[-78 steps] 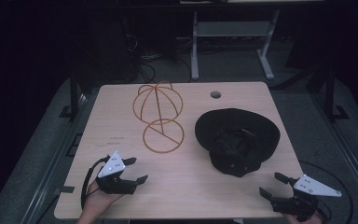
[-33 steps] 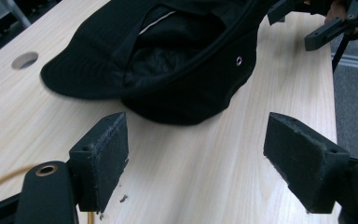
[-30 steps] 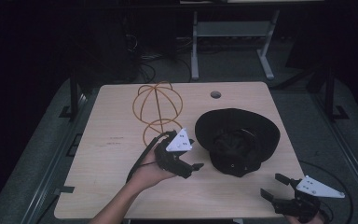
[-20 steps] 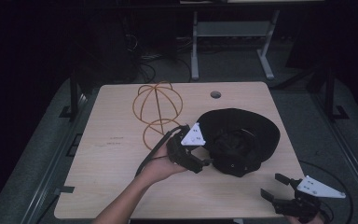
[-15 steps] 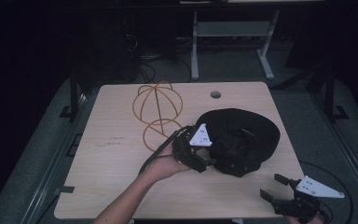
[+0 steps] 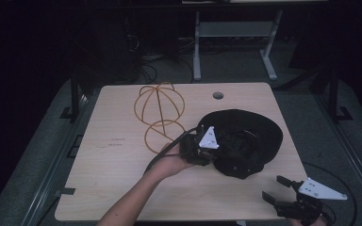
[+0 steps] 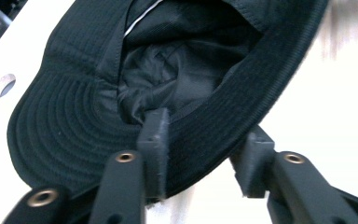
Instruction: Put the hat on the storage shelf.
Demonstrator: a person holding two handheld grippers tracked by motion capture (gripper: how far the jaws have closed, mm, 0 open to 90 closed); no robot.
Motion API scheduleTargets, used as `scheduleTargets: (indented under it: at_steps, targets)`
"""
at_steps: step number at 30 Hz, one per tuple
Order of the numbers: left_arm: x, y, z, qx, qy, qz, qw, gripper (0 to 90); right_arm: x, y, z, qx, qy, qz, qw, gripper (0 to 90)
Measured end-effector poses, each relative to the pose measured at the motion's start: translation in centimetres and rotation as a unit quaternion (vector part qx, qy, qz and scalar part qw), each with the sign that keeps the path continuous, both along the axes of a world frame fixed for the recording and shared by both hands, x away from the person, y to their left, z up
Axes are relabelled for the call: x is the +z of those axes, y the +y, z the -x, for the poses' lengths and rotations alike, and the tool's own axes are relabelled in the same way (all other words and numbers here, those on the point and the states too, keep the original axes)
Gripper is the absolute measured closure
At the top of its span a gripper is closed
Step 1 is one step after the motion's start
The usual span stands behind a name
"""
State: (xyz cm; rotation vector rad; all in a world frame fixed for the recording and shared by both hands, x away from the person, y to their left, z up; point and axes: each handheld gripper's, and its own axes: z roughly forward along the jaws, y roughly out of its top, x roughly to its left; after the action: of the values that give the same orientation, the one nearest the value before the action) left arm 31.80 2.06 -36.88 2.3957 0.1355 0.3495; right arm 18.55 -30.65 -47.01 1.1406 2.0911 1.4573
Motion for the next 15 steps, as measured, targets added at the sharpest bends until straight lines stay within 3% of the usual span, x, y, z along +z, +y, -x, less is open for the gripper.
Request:
scheduleTargets:
  at_steps: [8,14,15]
  targets:
    - [0.3,-0.3,0.7,-0.02,0.003,0.005,0.9998,76.2,0.0,0.0,0.1,-0.003,-0.001,0.0,1.0,14.7]
    - [0.4,-1.1,1.5,-0.032,0.019,0.037,0.9986,83.4,0.1,0.4,0.1,-0.003,-0.004,0.003,1.0,14.7]
    - [0.4,-1.4,1.7,-0.033,0.028,0.053,0.9977,84.1,0.2,0.4,0.1,-0.004,-0.005,0.003,1.0,14.7]
